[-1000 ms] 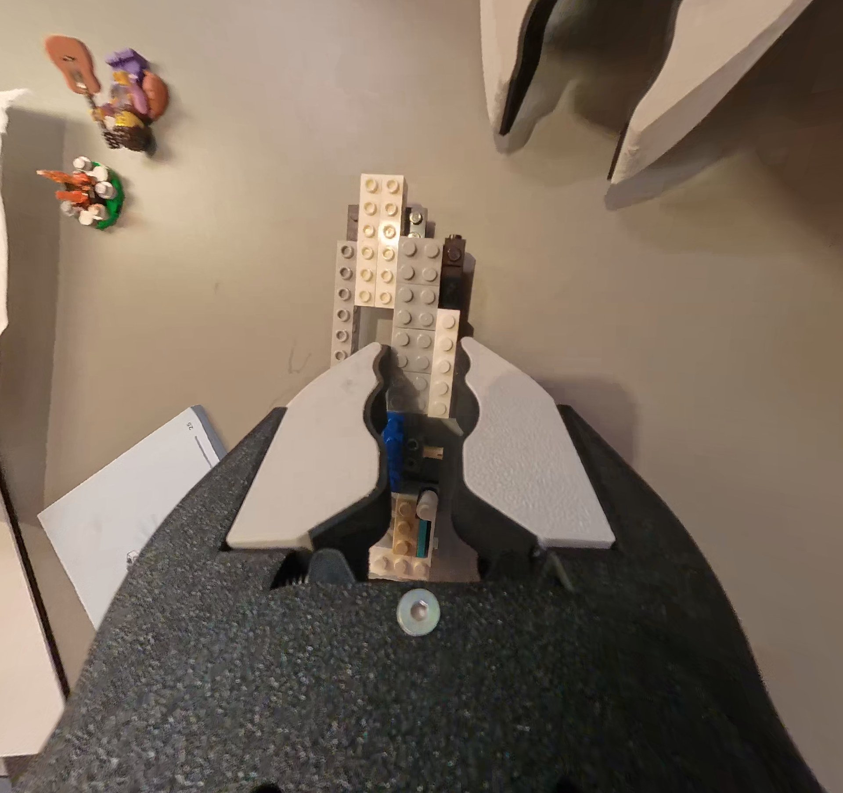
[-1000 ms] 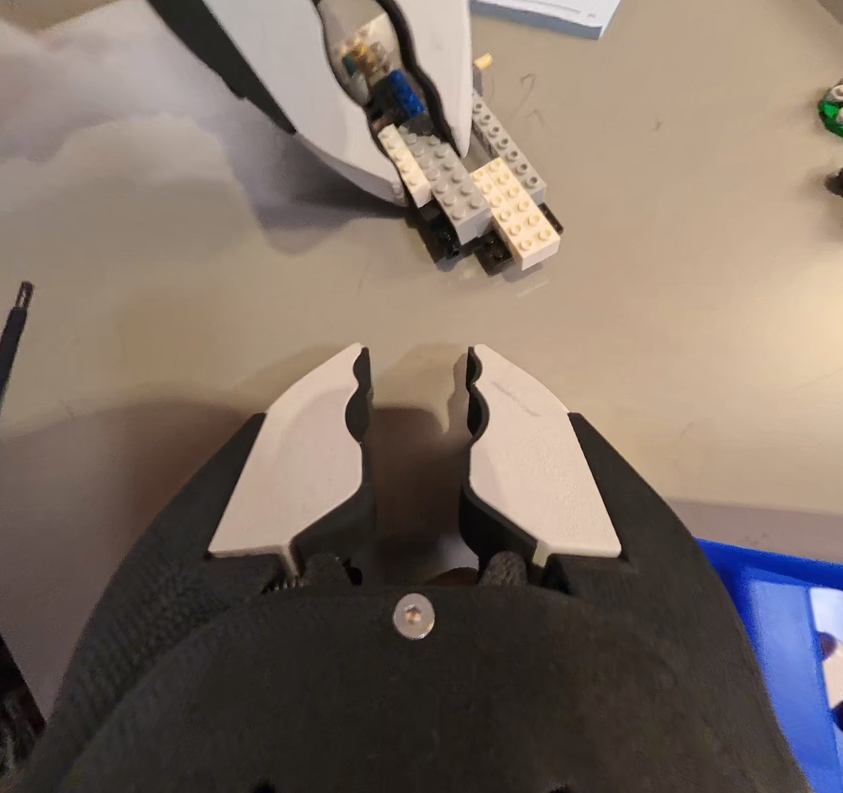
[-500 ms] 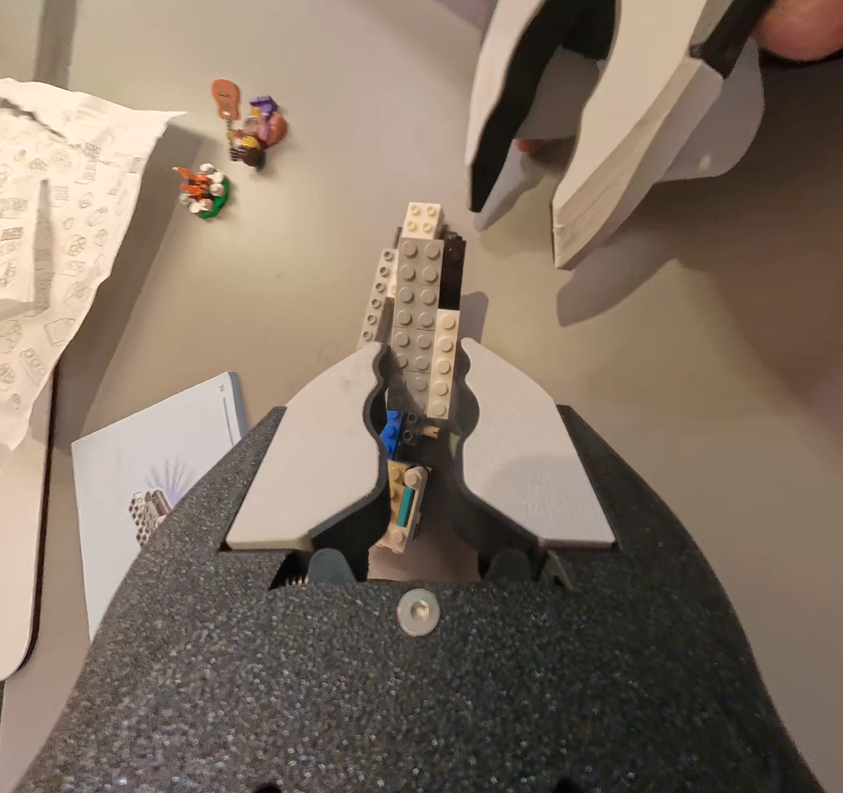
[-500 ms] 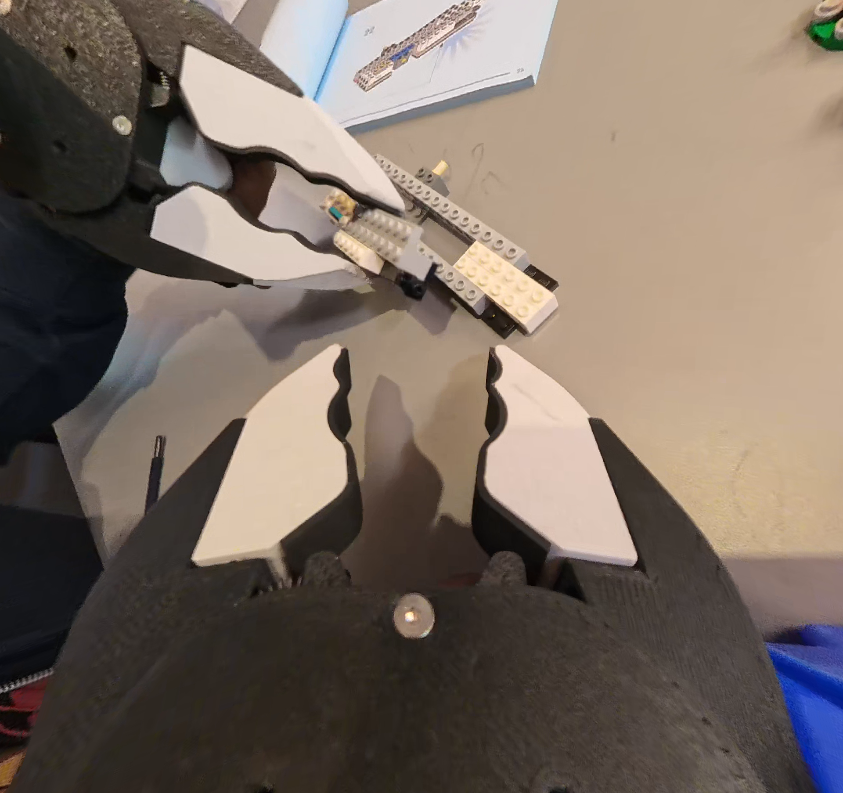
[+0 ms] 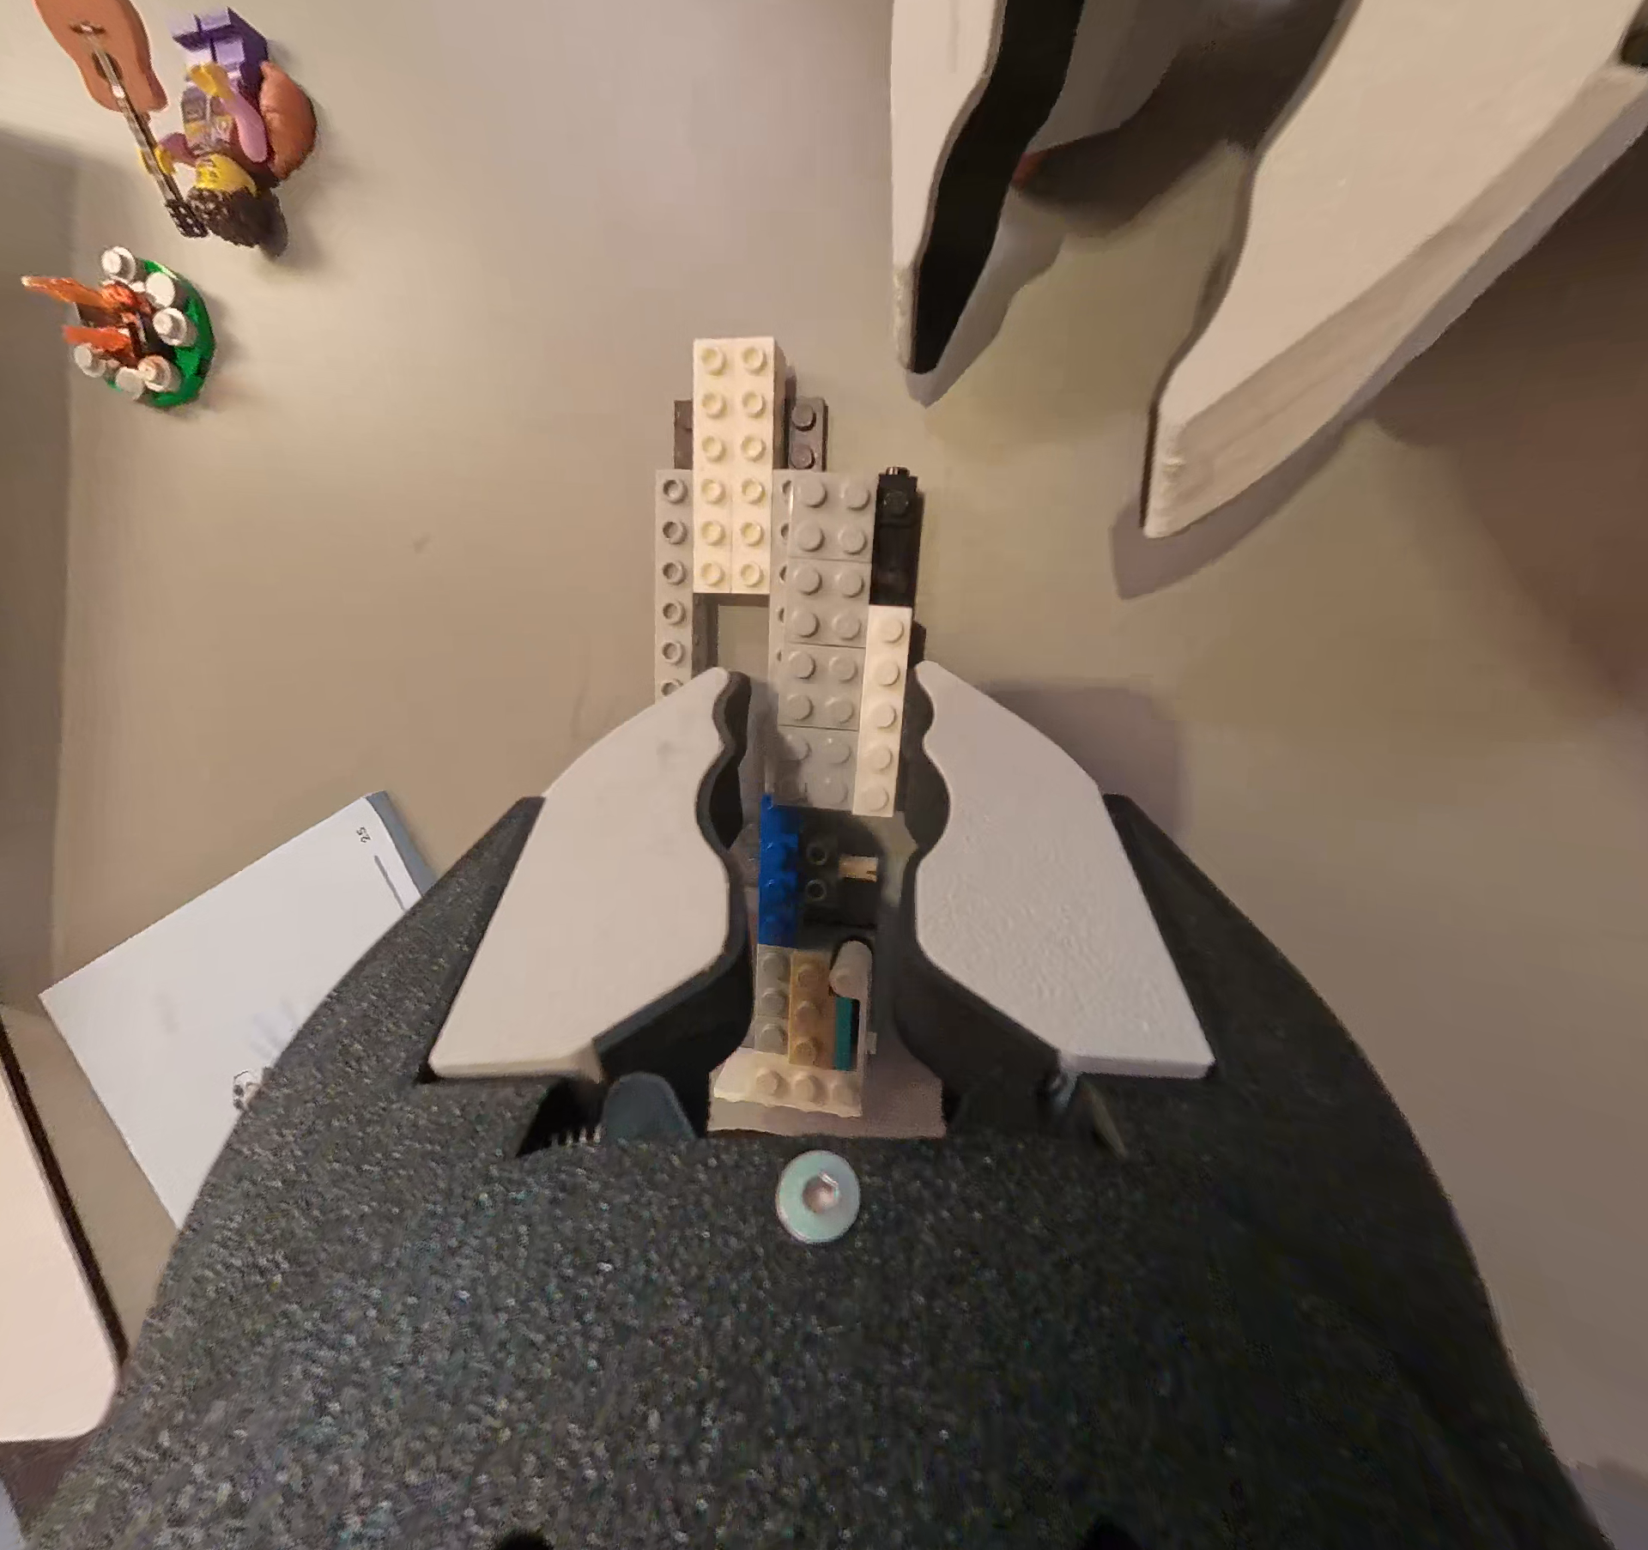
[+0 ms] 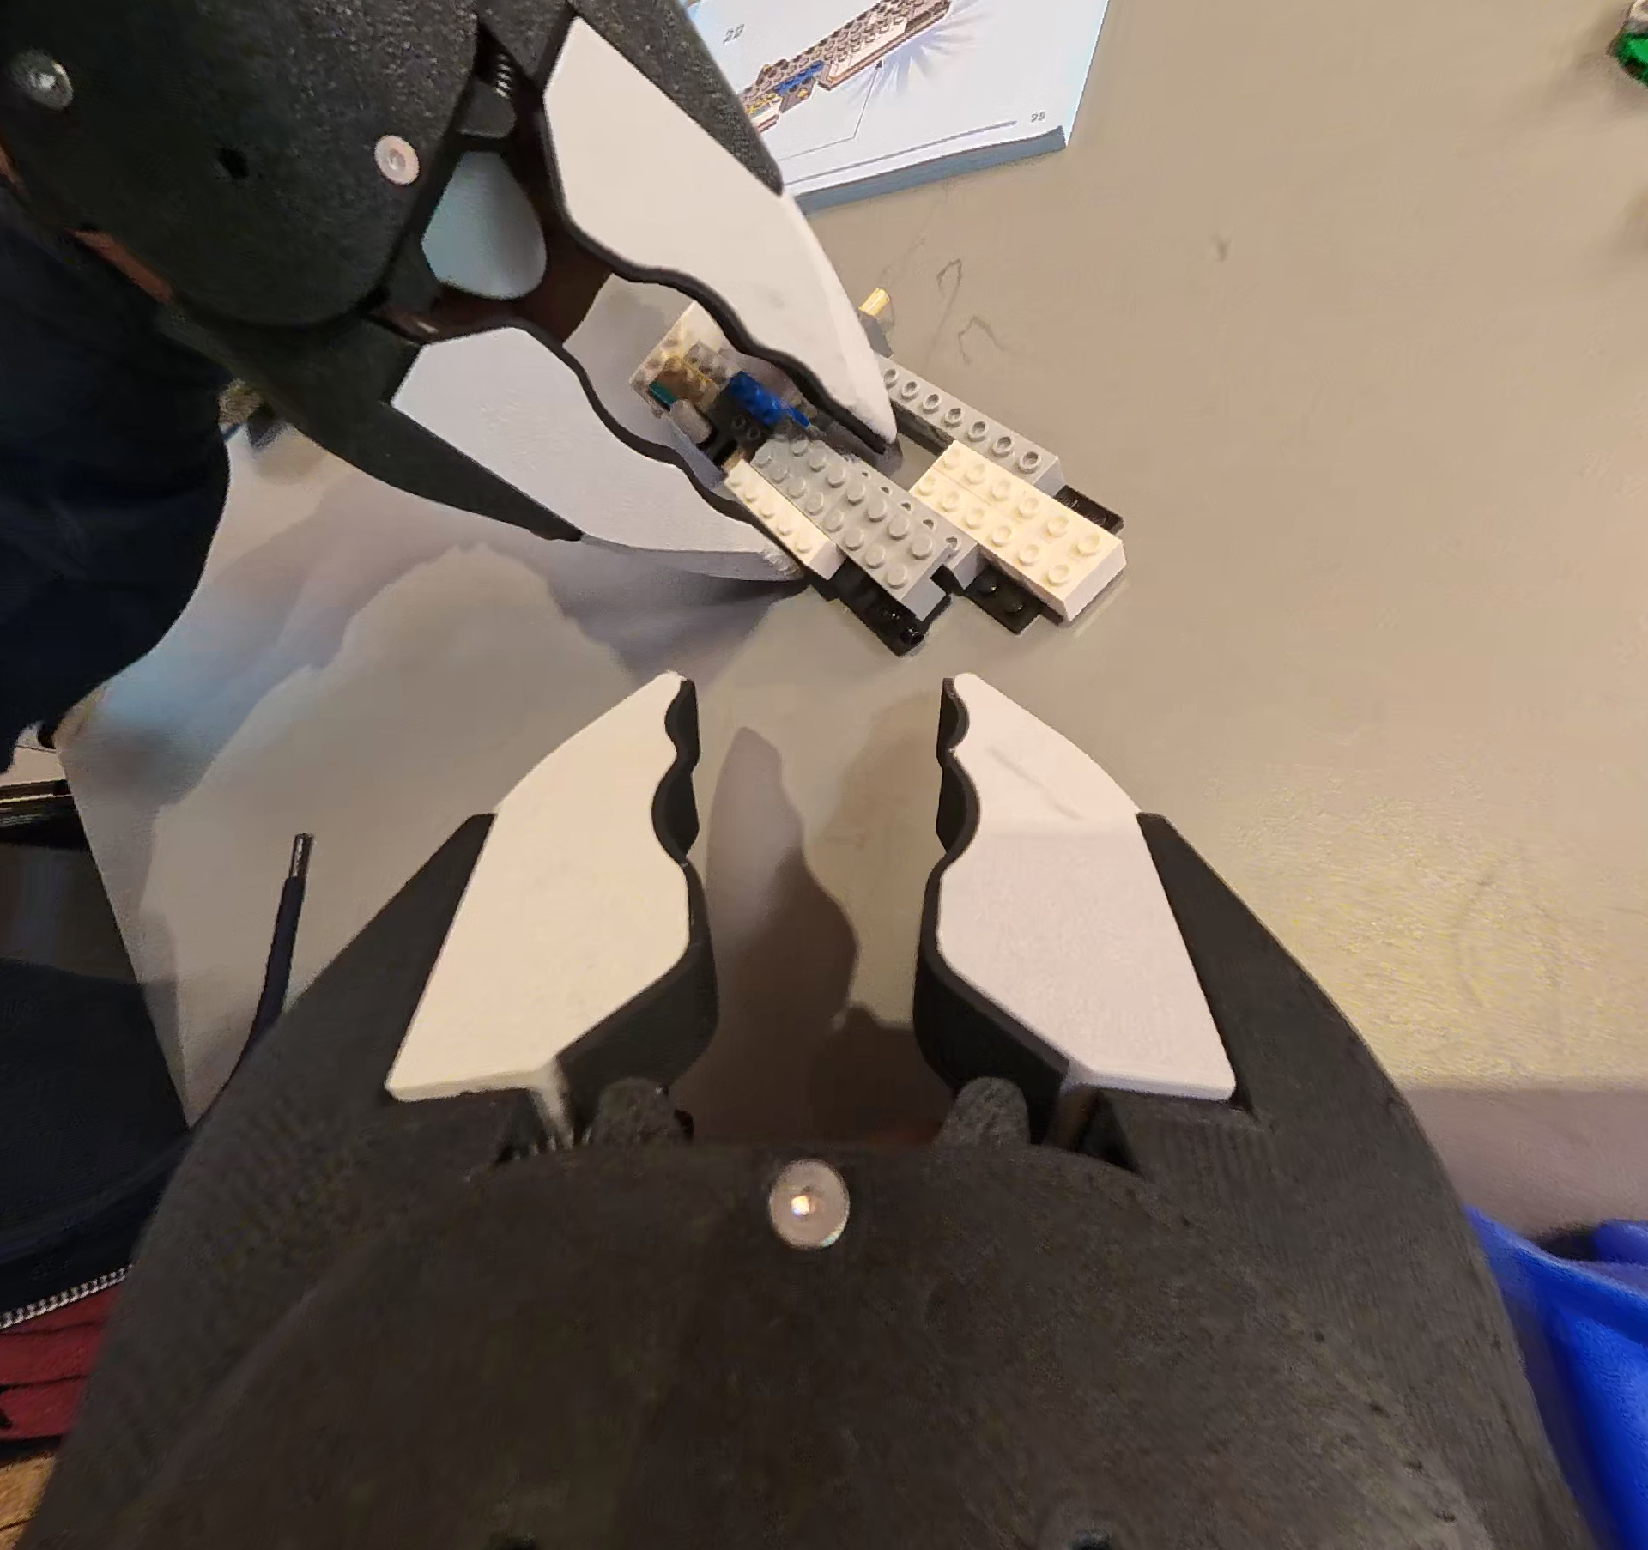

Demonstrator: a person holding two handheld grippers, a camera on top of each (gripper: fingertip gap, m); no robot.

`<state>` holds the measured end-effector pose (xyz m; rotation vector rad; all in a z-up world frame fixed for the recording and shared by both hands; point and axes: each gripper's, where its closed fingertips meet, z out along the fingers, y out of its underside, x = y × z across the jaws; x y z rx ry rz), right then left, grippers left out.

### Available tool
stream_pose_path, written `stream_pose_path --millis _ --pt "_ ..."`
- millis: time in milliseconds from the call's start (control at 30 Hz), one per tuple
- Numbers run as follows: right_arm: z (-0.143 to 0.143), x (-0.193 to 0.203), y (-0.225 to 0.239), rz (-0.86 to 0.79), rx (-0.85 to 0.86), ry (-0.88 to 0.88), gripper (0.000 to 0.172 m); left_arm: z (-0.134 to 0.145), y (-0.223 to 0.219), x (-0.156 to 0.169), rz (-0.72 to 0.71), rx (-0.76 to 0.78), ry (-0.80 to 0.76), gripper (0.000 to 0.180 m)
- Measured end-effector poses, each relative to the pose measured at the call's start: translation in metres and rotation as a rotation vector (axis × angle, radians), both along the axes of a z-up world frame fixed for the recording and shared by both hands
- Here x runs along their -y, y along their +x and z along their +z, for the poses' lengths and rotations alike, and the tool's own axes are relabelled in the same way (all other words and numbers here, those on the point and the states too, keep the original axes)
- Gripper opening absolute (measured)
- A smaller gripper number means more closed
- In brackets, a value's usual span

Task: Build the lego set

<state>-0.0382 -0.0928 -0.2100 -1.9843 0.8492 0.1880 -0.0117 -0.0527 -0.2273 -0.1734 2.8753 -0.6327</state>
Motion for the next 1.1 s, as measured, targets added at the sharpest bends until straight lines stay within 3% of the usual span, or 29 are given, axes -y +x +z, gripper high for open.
stream_pose_path --millis 167,300,600,767,1100 --pt "0.001 0.000 0.000 0.001 -0.004 0.012 0.050 -0.003 -0.002 0.001 -0.006 -0.054 0.016 0.041" --pt "0.001 -0.001 0.000 -0.003 -0.006 0.014 0.050 -0.004 -0.002 0.003 -0.009 -0.059 -0.004 0.027" --pt "0.002 0.004 0.003 -0.061 -0.022 0.022 0.053 0.001 -0.012 0.011 0.038 -0.005 -0.141 0.026" --pt "0.005 0.006 0.008 -0.119 -0.076 0.072 0.054 0.014 -0.014 0.014 0.109 0.041 -0.270 0.026" --pt "0.022 -0.013 0.009 -0.160 -0.287 0.304 0.065 0.030 -0.019 0.018 0.182 0.146 -0.366 0.026"
